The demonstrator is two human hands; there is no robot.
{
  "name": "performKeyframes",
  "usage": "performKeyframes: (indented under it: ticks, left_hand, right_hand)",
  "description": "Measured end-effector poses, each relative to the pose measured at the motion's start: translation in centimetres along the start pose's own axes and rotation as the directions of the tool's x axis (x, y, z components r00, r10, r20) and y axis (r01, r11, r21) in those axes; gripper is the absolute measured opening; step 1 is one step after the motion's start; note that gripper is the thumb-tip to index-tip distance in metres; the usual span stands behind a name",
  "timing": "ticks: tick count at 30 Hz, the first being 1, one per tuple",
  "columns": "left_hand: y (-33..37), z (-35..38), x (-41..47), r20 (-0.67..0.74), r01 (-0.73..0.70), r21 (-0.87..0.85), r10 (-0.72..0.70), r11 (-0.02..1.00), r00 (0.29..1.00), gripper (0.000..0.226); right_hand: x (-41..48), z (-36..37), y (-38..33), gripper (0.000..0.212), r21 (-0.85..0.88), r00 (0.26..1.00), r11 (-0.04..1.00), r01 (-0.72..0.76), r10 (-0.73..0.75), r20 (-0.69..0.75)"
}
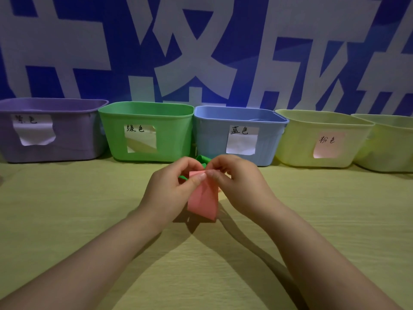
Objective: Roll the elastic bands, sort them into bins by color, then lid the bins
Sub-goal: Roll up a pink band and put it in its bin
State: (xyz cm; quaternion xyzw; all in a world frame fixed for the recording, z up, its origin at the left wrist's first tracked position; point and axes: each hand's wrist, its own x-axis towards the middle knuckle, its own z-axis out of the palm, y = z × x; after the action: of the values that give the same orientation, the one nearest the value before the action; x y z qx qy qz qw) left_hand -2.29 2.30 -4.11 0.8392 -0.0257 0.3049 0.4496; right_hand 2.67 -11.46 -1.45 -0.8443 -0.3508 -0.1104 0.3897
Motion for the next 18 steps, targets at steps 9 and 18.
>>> performKeyframes:
  ticks: [9,18]
  left_hand:
    - [-0.18,-0.26,0.10,-0.101,-0.108,0.116,0.120,0.987,0.988,0.023]
    - [-0.84,-0.17,0.19,-0.046,-0.148,0.270,0.167,0.951,0.985,0.005]
  right_hand:
    - [0.05,0.24,0.33,0.009,0.172,0.997,0.983,-0.058,0.065,-0.035]
    - [0.09,0.21,0.20,0.008,0.061,0.994,0.994,-0.092,0.088,0.067]
